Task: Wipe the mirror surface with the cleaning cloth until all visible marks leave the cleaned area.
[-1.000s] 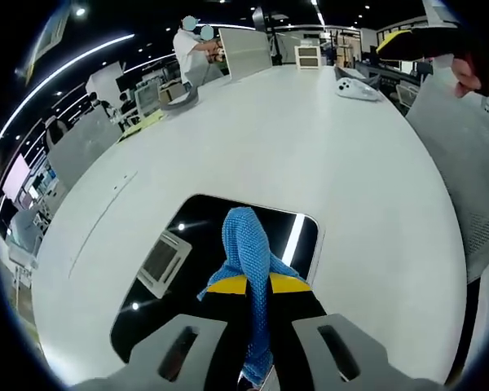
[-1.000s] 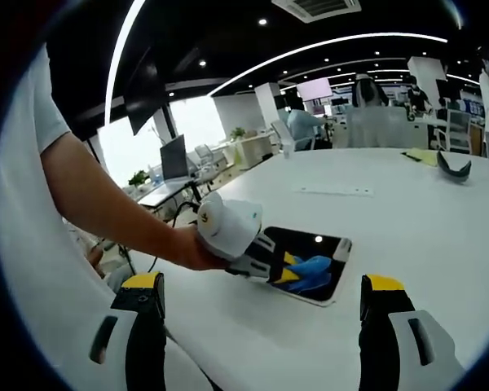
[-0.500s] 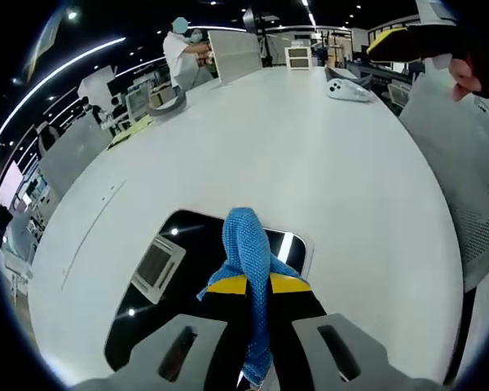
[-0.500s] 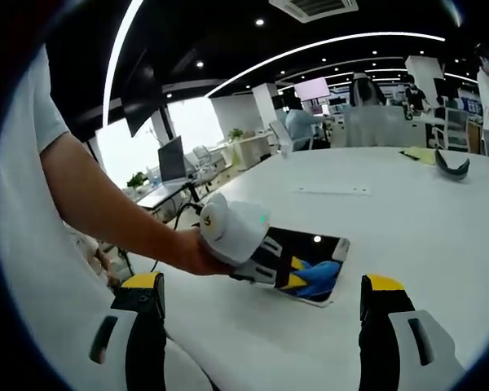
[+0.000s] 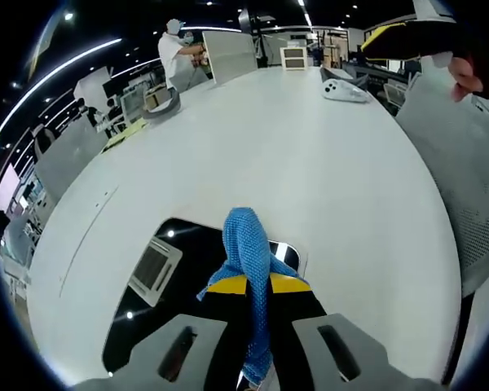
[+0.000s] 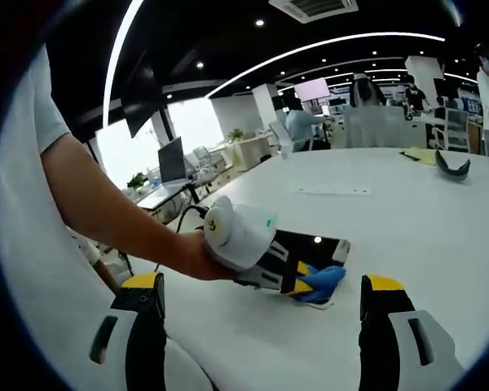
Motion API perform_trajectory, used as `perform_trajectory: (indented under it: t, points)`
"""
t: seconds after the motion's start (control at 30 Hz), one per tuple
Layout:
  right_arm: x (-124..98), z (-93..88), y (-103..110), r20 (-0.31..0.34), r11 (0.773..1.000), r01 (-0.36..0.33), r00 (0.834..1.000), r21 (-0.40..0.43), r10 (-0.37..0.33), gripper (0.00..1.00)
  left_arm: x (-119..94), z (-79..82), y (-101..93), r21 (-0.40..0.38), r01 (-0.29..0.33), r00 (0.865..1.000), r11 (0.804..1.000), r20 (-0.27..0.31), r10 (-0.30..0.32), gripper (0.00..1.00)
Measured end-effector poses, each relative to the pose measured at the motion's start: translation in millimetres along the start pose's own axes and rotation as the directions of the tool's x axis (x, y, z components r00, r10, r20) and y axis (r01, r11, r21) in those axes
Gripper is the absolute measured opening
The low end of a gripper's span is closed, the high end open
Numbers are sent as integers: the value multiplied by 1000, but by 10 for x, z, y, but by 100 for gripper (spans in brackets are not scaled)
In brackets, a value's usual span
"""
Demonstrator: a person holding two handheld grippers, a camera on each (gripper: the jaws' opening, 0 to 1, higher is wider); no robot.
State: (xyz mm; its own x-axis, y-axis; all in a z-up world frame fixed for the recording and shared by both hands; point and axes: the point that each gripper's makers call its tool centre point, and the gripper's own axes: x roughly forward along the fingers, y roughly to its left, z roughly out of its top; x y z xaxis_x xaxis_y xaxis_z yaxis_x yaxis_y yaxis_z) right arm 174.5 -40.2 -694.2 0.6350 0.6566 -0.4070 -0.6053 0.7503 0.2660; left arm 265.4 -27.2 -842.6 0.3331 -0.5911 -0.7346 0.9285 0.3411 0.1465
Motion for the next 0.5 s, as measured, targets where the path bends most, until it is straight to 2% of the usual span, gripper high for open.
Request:
perform_trajectory:
  t: [0.5]
  points:
    - [16, 10, -2, -1, 1000, 2, 1000, 1, -2, 100, 61, 79, -92, 40, 23, 1000, 999, -4, -23, 5]
